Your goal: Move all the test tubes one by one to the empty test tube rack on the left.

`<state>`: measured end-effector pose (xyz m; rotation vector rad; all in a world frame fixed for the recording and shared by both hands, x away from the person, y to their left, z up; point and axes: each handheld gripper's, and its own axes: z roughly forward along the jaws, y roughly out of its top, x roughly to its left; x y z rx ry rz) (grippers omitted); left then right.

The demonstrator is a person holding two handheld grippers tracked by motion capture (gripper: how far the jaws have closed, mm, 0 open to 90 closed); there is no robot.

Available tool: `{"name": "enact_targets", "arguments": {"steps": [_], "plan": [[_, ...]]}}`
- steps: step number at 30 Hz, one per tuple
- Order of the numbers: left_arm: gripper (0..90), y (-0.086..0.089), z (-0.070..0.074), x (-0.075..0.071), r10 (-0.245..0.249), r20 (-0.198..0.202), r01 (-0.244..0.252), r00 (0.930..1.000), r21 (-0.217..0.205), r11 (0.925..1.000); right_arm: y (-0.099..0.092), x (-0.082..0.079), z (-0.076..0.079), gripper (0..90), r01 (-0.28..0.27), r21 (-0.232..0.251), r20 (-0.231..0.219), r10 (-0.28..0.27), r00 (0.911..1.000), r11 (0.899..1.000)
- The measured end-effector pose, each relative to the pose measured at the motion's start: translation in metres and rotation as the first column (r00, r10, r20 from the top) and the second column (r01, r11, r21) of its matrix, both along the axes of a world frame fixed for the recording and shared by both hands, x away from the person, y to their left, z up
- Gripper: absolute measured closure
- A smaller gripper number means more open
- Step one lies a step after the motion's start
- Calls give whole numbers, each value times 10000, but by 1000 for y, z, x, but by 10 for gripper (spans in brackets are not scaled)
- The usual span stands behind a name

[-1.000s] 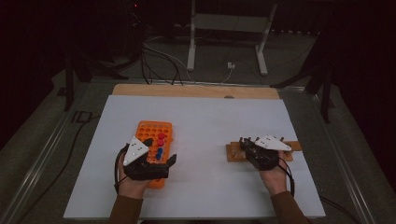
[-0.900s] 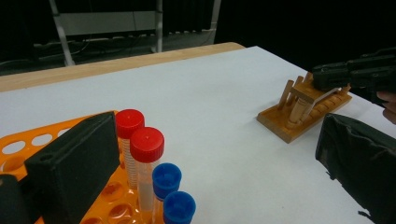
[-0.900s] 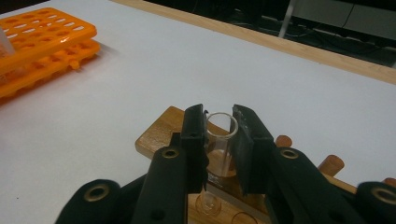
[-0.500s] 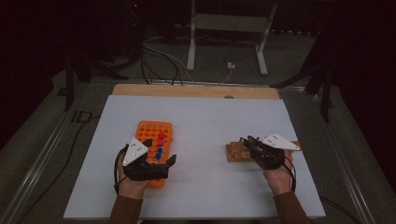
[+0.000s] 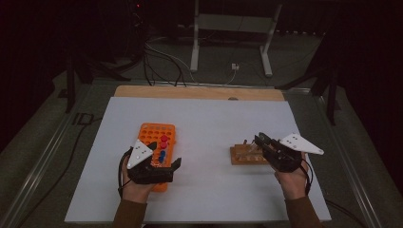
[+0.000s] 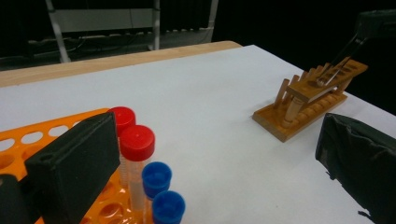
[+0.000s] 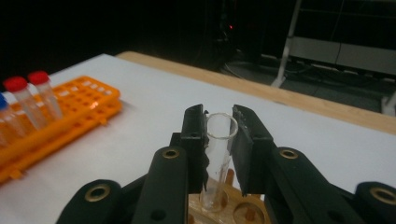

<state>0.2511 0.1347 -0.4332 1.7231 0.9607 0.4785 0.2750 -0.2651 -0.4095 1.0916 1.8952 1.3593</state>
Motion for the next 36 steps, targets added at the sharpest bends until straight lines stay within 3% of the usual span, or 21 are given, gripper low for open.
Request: {"name": "enact_targets", "arguments": {"steps": [7, 23, 29, 36], "plan": [[5, -9, 5, -1, -237, 116, 237, 9997, -43, 9997, 3, -6, 8, 759, -436, 251, -71, 438, 9990, 9987], [6, -56, 8, 0, -1224, 259, 1221, 9921, 149, 9924, 37, -11, 0, 759, -1714, -170, -515, 1704, 9840, 9851], [42, -73, 4, -1, -1712, 69, 1709, 9852, 315, 9848, 48, -14, -3, 759, -2069, -174, -639, 2054, 9766, 9782], [88, -98, -3, -1, -2269, -142, 2272, 9738, 936, 9693, 62, -20, -3, 759, -2584, -184, -660, 2567, 9642, 9659]]}}
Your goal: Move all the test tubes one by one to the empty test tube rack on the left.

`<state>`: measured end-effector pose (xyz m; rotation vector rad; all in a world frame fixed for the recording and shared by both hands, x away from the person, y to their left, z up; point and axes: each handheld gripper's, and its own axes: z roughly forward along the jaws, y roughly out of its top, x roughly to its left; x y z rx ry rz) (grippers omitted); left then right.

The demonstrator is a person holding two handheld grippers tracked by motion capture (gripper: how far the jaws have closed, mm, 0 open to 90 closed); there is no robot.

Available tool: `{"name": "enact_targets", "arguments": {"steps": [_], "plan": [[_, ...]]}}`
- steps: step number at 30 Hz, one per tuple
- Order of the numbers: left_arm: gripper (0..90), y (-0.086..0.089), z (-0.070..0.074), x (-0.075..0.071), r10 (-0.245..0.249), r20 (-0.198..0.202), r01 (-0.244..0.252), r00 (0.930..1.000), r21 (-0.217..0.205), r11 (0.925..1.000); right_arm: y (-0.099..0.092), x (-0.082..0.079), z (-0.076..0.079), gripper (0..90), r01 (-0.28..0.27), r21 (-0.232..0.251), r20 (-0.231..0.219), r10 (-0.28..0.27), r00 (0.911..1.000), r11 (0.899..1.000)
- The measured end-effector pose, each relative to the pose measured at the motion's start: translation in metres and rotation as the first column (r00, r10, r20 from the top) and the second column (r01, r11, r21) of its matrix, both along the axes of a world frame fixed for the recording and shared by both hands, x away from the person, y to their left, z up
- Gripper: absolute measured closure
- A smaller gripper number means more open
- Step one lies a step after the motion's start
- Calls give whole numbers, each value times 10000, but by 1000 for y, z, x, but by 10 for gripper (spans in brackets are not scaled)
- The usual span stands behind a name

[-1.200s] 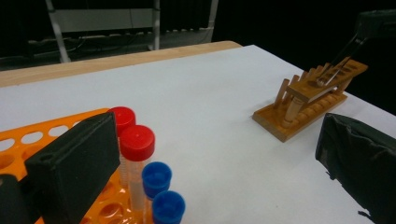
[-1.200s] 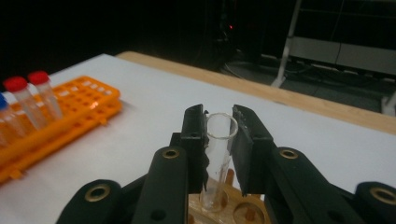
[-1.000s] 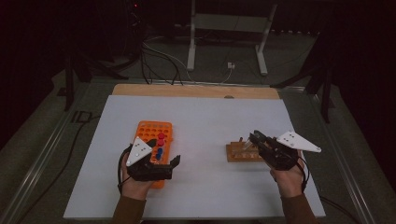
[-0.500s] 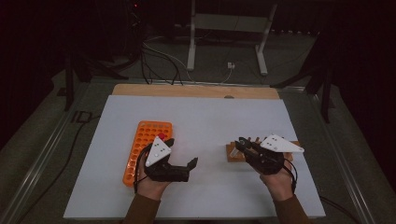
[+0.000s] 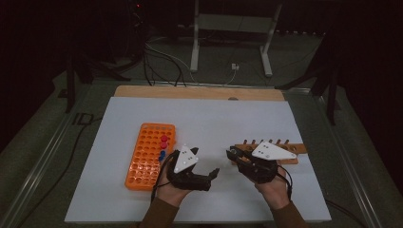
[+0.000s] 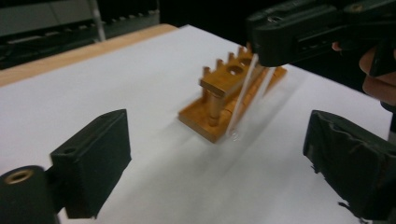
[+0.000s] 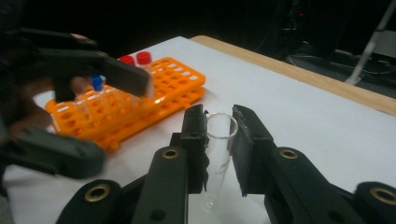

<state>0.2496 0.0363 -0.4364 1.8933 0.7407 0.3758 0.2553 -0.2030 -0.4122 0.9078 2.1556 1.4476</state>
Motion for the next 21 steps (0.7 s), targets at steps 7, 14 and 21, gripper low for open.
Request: {"name": "enact_targets", "arguments": {"steps": [7, 14, 21], "plan": [[265, -16, -5, 1, -400, -32, 400, 9992, 211, 9990, 10, -3, -4, 758, -601, 72, -311, 603, 9977, 9982], [632, -21, -8, 0, -926, -13, 926, 9957, 227, 9954, 14, -3, -7, 758, -1053, 210, -547, 1063, 9928, 9942], [762, -21, -8, -1, -1120, 11, 1119, 9937, 433, 9928, 15, -3, -7, 701, -1206, 203, -569, 1216, 9910, 9925]]}}
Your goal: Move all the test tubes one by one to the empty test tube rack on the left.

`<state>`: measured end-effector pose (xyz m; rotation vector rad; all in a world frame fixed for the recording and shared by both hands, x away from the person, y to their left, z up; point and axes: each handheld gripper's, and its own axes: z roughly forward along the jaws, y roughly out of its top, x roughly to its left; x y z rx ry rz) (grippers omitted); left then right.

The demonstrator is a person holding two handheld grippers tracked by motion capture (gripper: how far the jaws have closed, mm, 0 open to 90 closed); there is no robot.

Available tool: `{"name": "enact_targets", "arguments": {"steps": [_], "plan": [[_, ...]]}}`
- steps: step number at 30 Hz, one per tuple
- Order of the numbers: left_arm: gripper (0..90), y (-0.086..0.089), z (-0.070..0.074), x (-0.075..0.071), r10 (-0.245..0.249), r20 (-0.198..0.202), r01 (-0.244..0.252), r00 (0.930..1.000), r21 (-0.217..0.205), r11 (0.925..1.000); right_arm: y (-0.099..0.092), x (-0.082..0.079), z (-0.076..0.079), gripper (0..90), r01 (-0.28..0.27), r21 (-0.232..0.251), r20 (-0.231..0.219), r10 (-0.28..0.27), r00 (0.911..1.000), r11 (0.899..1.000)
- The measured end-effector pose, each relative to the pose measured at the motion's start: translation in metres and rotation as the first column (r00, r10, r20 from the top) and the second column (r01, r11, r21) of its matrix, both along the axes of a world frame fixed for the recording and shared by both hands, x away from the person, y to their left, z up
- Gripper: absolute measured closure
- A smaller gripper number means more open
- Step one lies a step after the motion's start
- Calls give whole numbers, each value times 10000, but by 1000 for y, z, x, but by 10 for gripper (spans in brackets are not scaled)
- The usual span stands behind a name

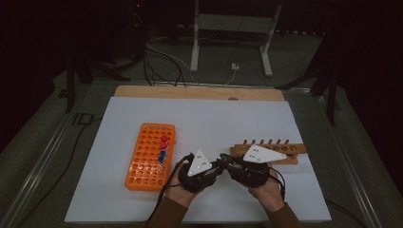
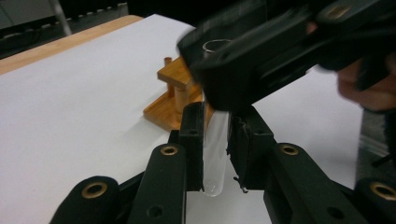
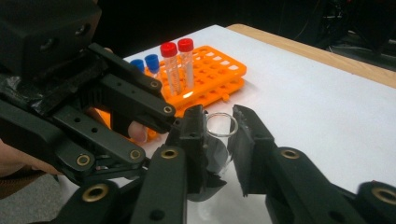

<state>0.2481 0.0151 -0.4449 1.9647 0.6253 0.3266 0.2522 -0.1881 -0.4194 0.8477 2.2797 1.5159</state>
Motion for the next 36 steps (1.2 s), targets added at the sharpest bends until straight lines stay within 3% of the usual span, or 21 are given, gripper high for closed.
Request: {"name": "enact_targets", "arguments": {"steps": [6, 13, 18, 23, 29, 36], "plan": [[765, 9, -1, 0, 223, -76, -223, 9997, -16, 9997, -15, 5, 7, 401, 399, 727, -23, -399, 9992, 9966], [765, 30, 1, -5, 531, -25, -532, 9986, -150, 9985, -33, 13, 6, 193, 1174, 574, -44, -1173, 9931, 9914], [765, 49, 2, -8, 795, 81, -792, 9968, -287, 9964, -47, 19, 3, 178, 2044, 314, -29, -2044, 9789, 9784], [765, 66, 1, -12, 854, 65, -850, 9963, -429, 9955, -58, 22, 2, 156, 2522, 350, -235, -2515, 9676, 9670], [765, 82, 2, -20, 812, 259, -802, 9964, -371, 9961, -65, 23, 3, 126, 2769, 437, -273, -2760, 9608, 9599], [765, 108, 7, -26, 1034, 484, -1011, 9935, -474, 9937, -68, 24, 3, 45, 2774, 454, -294, -2763, 9606, 9597]]}}
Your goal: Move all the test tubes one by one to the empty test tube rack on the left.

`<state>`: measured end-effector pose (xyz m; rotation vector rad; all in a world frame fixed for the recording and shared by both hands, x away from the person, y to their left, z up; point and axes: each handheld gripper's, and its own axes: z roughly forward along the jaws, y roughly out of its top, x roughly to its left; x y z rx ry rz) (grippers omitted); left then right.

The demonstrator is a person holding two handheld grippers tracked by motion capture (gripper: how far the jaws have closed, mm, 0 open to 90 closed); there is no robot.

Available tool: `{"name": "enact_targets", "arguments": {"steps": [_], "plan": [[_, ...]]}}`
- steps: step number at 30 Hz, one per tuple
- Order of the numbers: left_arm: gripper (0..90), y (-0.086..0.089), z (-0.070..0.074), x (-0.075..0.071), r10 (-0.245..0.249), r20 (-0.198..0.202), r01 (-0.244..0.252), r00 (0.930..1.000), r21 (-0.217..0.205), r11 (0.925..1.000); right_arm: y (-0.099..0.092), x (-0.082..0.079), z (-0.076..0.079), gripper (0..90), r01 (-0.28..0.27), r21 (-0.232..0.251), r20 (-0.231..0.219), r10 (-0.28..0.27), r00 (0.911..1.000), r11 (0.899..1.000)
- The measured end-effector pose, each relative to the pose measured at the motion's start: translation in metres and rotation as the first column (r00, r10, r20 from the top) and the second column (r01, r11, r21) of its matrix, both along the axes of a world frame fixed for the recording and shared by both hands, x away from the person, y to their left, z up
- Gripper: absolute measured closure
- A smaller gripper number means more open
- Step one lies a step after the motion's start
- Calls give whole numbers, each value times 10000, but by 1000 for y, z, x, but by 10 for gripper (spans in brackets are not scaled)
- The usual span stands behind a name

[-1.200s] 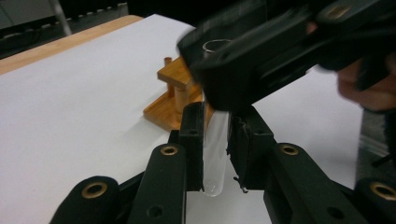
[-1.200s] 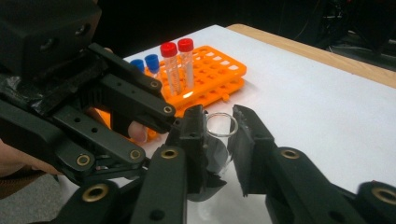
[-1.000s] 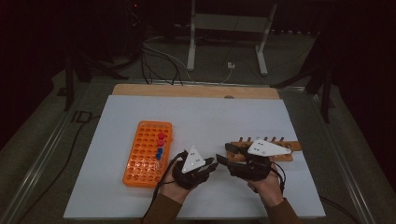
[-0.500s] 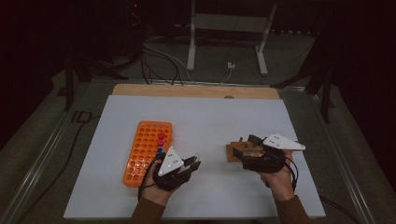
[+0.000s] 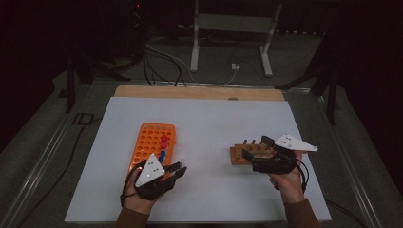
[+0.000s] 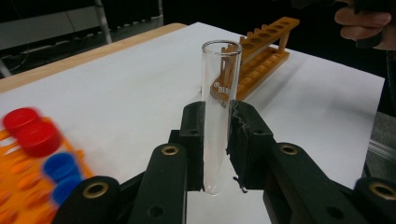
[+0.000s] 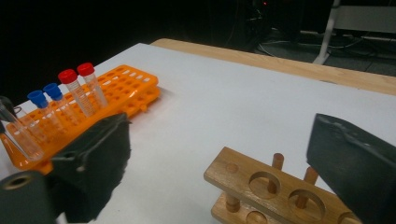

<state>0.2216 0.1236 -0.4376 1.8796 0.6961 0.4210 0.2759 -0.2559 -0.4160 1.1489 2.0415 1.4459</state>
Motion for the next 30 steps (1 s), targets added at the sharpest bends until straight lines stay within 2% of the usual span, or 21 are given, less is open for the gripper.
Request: {"name": "enact_targets", "arguments": {"steps": [7, 12, 20, 24, 30], "plan": [[765, 21, -5, -7, 318, -64, -317, 9995, 138, 9994, -2, 0, -1, 33, 86, -3, -65, -86, 9999, 10000], [765, 32, -11, -13, 522, -106, -518, 9986, 323, 9981, -4, 0, -1, 33, 157, 13, -56, -157, 9999, 9999], [765, 45, -22, -13, 864, -200, -850, 9961, 637, 9943, -7, -1, -1, 33, 217, 45, -55, -216, 9998, 9998], [766, 46, -28, -13, 974, -379, -927, 9945, 1105, 9895, -7, -2, 0, 34, 214, 59, -31, -213, 9998, 9998], [769, 40, -39, -10, 1032, -833, -839, 9912, 2095, 9742, -10, -3, 1, 35, 236, 67, 17, -236, 9997, 9997]]}}
